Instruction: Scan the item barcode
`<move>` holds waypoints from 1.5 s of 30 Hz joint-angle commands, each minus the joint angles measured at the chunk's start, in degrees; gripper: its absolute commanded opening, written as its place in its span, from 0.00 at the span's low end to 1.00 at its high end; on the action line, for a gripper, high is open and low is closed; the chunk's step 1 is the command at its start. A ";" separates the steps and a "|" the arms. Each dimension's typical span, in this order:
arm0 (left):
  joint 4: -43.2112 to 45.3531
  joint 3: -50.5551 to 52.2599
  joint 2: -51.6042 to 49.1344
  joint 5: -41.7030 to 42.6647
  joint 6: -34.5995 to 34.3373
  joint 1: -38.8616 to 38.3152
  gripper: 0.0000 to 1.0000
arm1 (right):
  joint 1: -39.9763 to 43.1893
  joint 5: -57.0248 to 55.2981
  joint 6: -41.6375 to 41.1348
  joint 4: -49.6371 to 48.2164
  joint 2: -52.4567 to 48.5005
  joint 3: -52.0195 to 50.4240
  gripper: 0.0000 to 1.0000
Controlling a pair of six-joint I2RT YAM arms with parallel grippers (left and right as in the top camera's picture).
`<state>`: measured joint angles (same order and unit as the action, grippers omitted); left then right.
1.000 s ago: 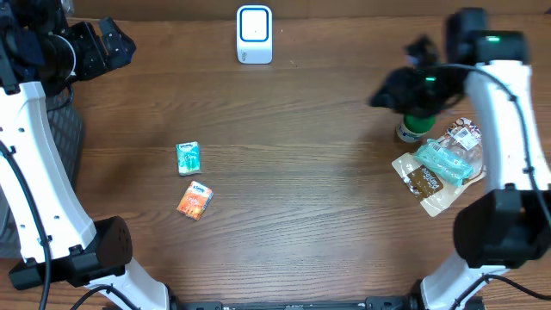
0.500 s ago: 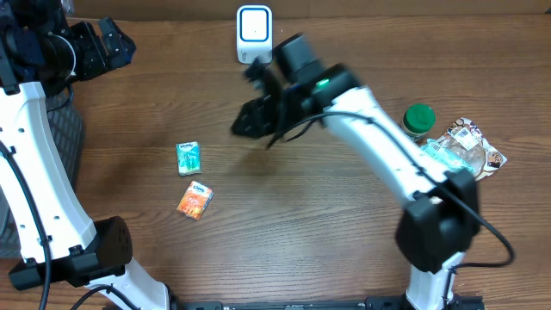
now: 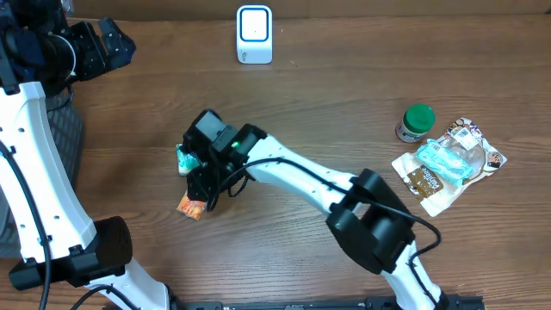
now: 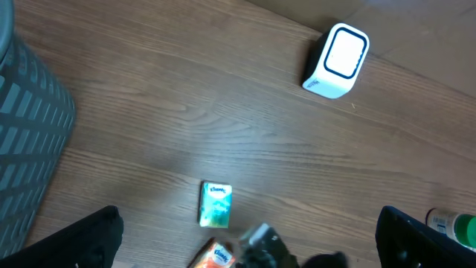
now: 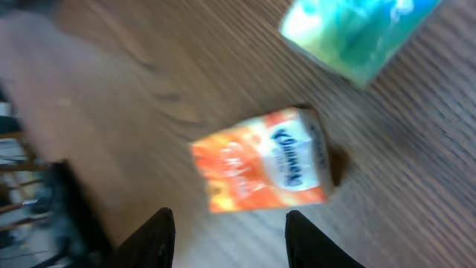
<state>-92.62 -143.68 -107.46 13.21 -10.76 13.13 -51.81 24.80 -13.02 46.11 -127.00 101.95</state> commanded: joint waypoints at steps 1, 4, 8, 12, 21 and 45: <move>0.07 -0.44 0.66 -0.13 -0.59 -0.02 1.00 | 0.39 -6.49 4.02 0.00 -2.95 -0.28 0.45; 0.04 -0.44 0.66 -0.13 -0.59 -0.02 1.00 | 0.39 -7.65 8.59 0.13 -3.85 -0.28 0.45; 0.07 -0.44 0.66 -0.13 -0.59 -0.02 1.00 | 0.35 -6.99 12.20 0.00 -4.81 -0.28 0.43; 0.07 -0.44 0.66 -0.13 -0.59 -0.02 1.00 | -0.17 -6.10 14.95 -0.85 -4.83 -0.37 0.41; 0.07 -0.44 0.66 -0.13 -0.59 -0.02 1.00 | -0.74 -3.72 15.02 -3.02 -4.83 -0.37 0.29; 0.07 -0.44 0.66 -0.13 -0.59 -0.02 0.99 | 8.96 -22.21 -7.52 16.09 6.34 -0.20 0.04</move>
<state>-92.62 -143.68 -107.46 13.21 -10.76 13.13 -43.86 11.68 -13.76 59.86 -127.00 101.67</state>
